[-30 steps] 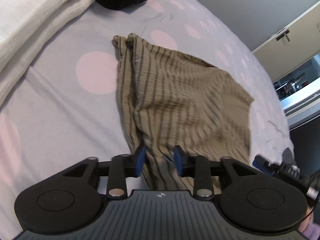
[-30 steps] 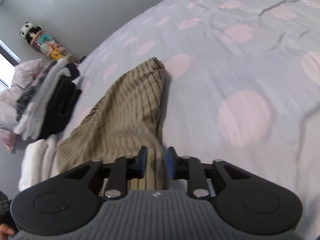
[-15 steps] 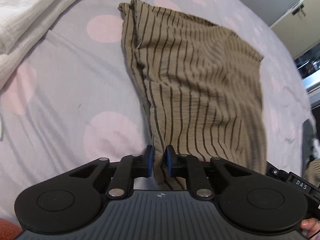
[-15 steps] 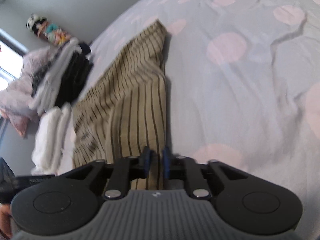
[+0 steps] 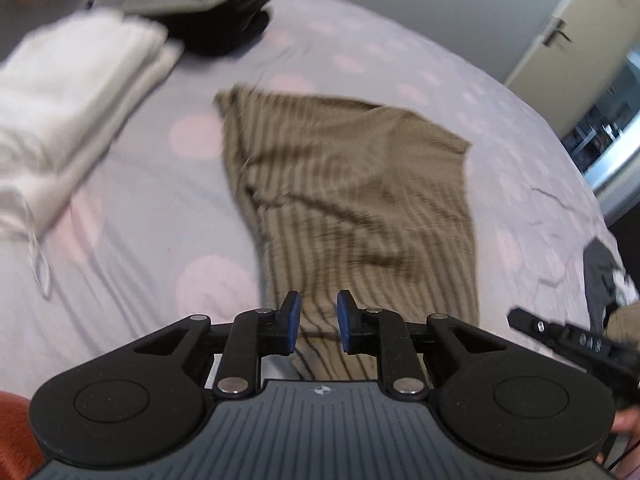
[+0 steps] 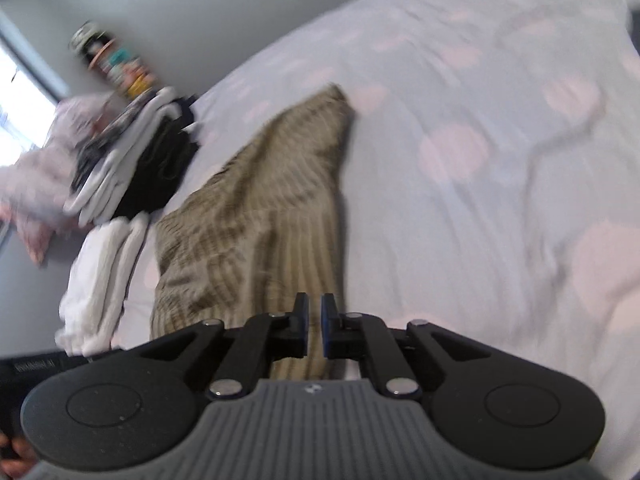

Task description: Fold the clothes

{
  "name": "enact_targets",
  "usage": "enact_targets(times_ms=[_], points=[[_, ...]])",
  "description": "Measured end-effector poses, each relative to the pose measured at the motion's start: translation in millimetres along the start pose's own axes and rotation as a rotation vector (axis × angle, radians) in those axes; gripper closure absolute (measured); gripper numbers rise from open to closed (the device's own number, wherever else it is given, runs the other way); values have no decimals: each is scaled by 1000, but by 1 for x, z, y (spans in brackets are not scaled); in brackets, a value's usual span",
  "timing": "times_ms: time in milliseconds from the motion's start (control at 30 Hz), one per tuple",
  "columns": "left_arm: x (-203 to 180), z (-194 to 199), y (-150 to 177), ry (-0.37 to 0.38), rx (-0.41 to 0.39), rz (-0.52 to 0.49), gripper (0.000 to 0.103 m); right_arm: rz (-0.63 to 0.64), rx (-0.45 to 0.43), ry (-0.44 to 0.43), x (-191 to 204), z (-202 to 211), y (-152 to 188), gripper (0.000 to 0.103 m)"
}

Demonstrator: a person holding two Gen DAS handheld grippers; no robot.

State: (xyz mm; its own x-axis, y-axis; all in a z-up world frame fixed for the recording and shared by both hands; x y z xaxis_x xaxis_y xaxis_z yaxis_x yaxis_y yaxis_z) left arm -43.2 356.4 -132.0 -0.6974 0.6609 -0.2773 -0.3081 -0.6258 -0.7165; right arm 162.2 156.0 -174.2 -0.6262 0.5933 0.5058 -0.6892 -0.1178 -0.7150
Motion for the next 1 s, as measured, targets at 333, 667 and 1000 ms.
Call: enact_targets(times_ms=[333, 667, 1000], points=[[-68, 20, 16, 50, 89, -418, 60, 84, 106, -136, 37, 31, -11, 85], [-110, -2, 78, 56, 251, -822, 48, -103, 237, -183, -4, 17, 0, 78], [-113, -21, 133, -32, 258, -988, 48, -226, 306, -187, -48, -11, 21, 74]])
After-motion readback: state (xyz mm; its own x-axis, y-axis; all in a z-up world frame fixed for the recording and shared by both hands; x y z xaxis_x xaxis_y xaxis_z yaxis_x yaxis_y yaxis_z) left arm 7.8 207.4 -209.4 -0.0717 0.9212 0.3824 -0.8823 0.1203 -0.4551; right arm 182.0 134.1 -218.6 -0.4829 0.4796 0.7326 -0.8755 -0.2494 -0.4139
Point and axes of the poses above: each gripper's, at about its wrist camera, not at the fingertips, and z roughly against the way its jaws point, x to its left, y to its underside, the point moved 3 cm from there along -z, roughly the way its jaws point, and after that the axes turned 14 degrees about -x, right-handed, at the moved point
